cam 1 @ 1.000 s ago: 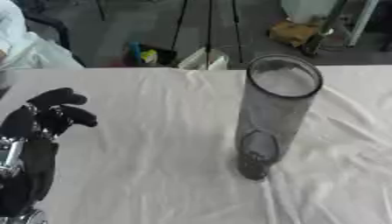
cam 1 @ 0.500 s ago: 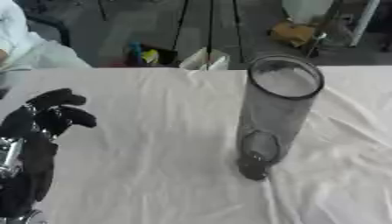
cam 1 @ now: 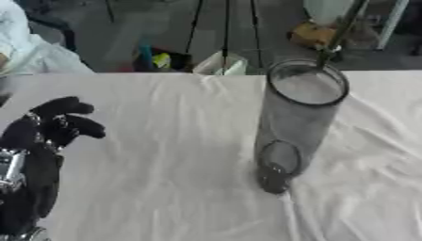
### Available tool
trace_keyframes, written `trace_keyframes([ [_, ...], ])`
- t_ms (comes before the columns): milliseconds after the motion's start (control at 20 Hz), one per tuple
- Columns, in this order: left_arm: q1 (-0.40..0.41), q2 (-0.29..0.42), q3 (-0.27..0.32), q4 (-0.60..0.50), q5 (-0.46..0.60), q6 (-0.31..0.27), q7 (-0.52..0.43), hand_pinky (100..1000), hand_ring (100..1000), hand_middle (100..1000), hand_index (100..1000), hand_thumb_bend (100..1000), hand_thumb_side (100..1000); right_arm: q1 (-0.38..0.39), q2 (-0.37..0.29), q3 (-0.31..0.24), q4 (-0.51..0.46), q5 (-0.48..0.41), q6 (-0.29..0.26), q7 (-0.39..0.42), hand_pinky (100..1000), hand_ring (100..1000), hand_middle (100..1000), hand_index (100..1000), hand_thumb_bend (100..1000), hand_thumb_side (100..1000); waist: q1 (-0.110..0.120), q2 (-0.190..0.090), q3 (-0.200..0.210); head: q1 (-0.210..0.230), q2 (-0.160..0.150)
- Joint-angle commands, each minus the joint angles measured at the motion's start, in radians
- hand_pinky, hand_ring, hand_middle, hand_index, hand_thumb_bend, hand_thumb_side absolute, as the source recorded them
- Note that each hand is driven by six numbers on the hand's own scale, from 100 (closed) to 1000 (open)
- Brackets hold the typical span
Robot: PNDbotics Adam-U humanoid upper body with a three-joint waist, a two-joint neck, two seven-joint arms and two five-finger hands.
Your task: Arrange flowers into the vase.
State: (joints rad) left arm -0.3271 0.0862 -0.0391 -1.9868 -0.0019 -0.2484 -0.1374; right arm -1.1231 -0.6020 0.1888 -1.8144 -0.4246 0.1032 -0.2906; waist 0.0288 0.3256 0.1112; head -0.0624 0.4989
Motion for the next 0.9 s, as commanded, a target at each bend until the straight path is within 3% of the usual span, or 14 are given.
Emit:
trace_keyframes([
  [50,-0.012,0.001,-0.006,-0.013,-0.006,0.001,-0.003,586,590,660,798,109,1000,-0.01,-0.006,-0.006,-0.007,0.008,0.001,0.01,100,100,100,272,100,606,-0.01,-0.009,0.002,0.001,-0.012],
  [900,-0.019,-0.005,-0.007,-0.013,-0.006,0.001,-0.008,586,592,661,795,110,1000,0.016,0.019,0.003,0.006,0.027,-0.029,0.023,100,100,100,274,100,612,-0.014,0.006,0.015,0.001,-0.021],
])
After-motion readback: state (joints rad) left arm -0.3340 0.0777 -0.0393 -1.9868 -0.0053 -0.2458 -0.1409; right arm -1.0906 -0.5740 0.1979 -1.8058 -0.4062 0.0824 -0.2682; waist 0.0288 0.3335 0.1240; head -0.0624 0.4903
